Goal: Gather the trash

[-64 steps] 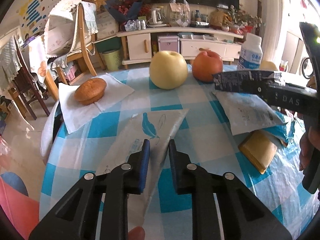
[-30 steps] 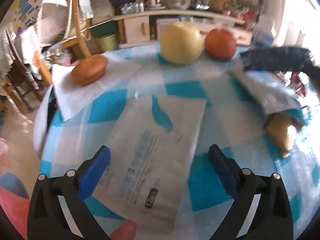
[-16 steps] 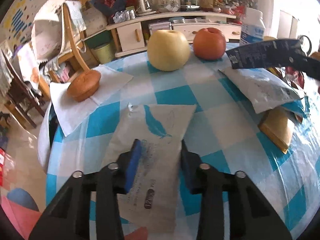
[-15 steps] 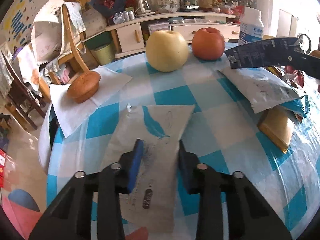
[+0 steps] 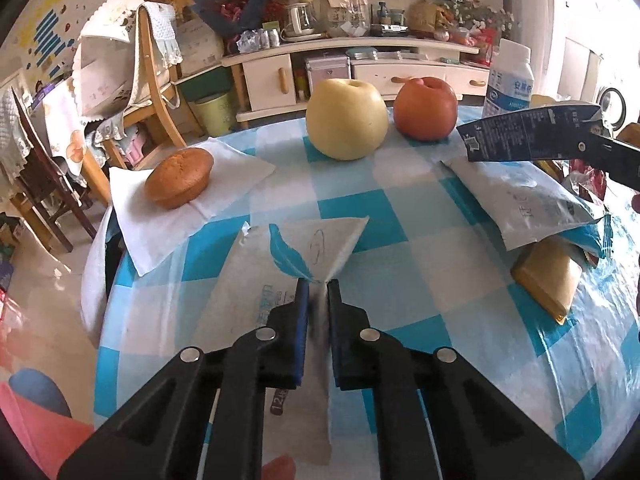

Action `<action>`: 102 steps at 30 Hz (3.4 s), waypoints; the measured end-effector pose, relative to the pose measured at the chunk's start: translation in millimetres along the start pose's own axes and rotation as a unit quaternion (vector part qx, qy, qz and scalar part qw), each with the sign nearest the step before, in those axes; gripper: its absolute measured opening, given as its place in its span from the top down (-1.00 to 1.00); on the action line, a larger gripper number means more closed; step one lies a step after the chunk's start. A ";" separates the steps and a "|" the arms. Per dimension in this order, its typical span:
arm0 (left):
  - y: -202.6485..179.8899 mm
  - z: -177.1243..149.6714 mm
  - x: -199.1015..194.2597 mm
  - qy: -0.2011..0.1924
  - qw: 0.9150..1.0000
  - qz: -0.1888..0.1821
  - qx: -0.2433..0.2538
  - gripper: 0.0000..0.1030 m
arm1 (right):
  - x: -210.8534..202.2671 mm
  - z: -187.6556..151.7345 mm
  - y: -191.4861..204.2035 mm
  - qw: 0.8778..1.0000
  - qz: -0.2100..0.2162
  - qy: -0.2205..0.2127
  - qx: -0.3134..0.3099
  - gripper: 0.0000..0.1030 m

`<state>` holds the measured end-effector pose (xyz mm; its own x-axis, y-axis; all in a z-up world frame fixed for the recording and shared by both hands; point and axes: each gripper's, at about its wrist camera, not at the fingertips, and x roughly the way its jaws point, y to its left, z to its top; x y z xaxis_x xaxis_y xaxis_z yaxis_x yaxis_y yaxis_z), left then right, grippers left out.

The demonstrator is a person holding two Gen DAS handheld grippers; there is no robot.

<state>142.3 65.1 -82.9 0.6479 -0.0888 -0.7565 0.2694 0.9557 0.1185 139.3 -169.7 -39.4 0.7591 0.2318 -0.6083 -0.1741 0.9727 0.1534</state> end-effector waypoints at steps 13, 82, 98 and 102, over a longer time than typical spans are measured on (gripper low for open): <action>4.0 4.8 -19.1 -0.029 1.000 0.007 -0.007 0.87 | 0.8 7.8 7.6 1.000 0.002 -0.004 -0.001 -0.24; 258.2 -127.3 -310.3 -0.165 0.942 0.209 -0.203 0.91 | -99.0 46.3 404.0 0.949 0.255 -0.050 -0.178 -0.22; 304.5 -180.6 -253.9 -0.119 0.940 0.185 -0.261 0.91 | -50.0 -4.5 485.1 0.938 0.257 0.012 -0.232 -0.22; 304.9 -186.9 -228.4 -0.101 0.942 0.176 -0.268 0.91 | -37.3 -16.9 494.0 0.935 0.259 0.031 -0.240 -0.22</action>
<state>-56.8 429.2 5.8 0.7667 0.2595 -0.5873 -0.3500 0.9357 -0.0434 14.4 302.4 45.9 0.4592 0.6589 -0.5958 -0.7813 0.6187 0.0821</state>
